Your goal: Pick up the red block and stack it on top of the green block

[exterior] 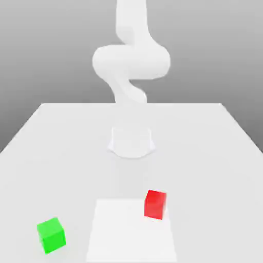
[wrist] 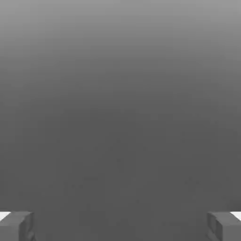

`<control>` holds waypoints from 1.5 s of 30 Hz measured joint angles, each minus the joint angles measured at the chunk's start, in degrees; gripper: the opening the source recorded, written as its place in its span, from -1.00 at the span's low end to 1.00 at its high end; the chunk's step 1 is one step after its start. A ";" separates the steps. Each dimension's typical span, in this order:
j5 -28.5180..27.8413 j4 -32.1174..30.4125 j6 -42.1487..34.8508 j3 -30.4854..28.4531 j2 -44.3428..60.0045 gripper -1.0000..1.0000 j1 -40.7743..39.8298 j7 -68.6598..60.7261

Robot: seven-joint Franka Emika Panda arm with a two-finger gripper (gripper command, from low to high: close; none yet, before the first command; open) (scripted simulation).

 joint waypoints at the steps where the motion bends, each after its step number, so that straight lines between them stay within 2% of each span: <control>1: -0.01 -1.60 1.37 0.69 1.97 0.00 -0.12 1.26; 17: 1.60 -27.36 24.73 9.75 35.76 0.00 -0.69 21.11; 21: -2.65 -28.11 32.13 8.78 45.13 0.00 -0.34 25.78; 24: -6.88 -27.32 37.35 4.51 51.39 0.00 2.96 28.92; 25: -7.71 -27.10 38.83 3.14 53.11 -1.00 4.13 29.51; 32: -7.78 -27.07 39.15 2.77 53.38 -1.00 4.51 29.61; 39: 0.33 -28.98 28.20 5.94 40.43 -1.00 3.53 23.73; 45: 2.87 -21.48 22.04 0.52 41.81 -1.00 -3.91 15.40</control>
